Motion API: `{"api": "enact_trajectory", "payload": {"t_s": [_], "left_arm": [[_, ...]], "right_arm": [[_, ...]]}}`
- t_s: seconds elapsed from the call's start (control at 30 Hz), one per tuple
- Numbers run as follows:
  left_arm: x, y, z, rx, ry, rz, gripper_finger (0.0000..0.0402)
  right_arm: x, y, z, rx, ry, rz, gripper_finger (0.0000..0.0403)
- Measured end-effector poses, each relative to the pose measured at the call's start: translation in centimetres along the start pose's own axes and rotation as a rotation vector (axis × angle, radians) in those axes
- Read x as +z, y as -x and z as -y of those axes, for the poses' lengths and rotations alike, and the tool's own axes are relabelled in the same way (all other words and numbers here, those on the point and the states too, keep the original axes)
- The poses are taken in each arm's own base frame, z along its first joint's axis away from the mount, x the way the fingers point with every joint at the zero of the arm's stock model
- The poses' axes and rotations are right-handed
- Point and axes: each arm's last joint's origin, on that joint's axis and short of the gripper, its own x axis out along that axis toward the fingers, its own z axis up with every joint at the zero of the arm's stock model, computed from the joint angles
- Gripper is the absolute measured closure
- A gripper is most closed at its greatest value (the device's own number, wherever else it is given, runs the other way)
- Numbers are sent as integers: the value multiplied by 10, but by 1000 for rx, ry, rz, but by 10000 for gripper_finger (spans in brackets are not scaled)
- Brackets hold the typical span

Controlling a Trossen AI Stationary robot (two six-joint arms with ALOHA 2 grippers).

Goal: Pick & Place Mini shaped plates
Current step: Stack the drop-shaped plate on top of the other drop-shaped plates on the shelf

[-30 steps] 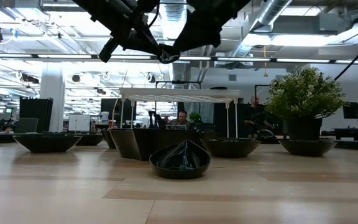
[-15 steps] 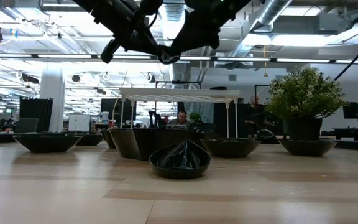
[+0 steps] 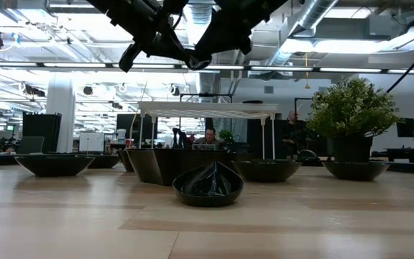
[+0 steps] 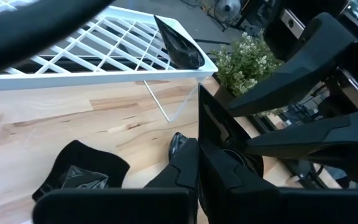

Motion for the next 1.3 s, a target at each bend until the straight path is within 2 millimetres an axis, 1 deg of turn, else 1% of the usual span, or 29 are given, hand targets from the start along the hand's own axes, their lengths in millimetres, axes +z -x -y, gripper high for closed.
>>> {"api": "enact_trajectory", "payload": {"t_s": [0.17, 0.4, 0.63, 0.97, 1.13, 1.3], "left_arm": [[1, 0, 1, -8, 13, 7, 396], [1, 0, 2, -13, 29, 13, 396], [2, 0, 2, -18, 43, 17, 396], [2, 0, 3, -26, 51, 22, 390], [3, 0, 4, -32, 53, 21, 372], [3, 0, 4, -32, 47, 21, 343]], "right_arm": [[0, 0, 0, 0, 1, -3, 338], [0, 0, 0, -1, 1, -3, 363], [-1, 0, 1, -10, 3, -4, 398], [0, 0, 1, -28, 9, -1, 401], [-1, 0, 1, -32, 11, -3, 401], [-1, 0, 1, -48, 13, -8, 402]]}}
